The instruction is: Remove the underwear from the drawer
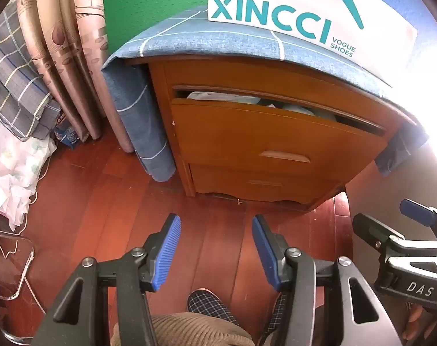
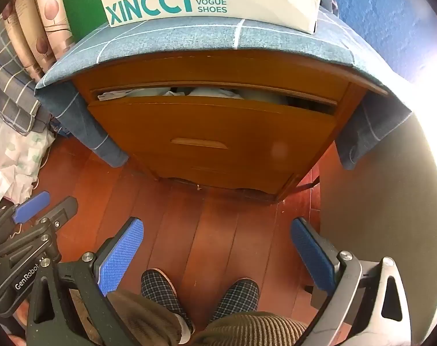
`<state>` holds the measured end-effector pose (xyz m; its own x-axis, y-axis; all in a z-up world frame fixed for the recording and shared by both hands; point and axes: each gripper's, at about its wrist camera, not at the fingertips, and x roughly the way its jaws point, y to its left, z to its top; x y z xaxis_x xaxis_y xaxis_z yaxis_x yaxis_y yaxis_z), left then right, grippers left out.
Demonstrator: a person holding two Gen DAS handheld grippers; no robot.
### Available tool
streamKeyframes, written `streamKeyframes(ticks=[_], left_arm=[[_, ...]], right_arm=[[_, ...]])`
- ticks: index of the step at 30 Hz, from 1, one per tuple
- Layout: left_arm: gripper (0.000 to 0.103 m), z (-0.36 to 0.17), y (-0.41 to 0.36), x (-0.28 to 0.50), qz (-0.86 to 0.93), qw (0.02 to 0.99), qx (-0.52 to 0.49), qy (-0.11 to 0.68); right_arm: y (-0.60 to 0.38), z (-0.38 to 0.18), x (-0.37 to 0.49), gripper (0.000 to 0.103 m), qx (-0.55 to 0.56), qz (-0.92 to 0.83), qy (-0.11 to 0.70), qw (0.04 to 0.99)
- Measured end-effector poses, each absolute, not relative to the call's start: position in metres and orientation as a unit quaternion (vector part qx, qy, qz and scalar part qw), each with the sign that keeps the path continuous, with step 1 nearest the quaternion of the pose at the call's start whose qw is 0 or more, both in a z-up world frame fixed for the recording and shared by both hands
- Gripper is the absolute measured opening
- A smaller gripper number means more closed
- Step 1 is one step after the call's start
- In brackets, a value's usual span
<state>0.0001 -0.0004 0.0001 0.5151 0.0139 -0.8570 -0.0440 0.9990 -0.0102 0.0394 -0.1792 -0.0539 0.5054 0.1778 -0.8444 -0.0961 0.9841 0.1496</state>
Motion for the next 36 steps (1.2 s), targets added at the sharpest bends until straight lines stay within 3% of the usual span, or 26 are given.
streamKeyframes(ticks=[36], left_arm=[[0.053, -0.0072, -0.0009, 0.0033, 0.01, 0.864, -0.012, 0.503]], right_arm=[[-0.1894, -0.0569, 0.0401, 0.101, 0.065, 0.074, 0.493, 0.865]])
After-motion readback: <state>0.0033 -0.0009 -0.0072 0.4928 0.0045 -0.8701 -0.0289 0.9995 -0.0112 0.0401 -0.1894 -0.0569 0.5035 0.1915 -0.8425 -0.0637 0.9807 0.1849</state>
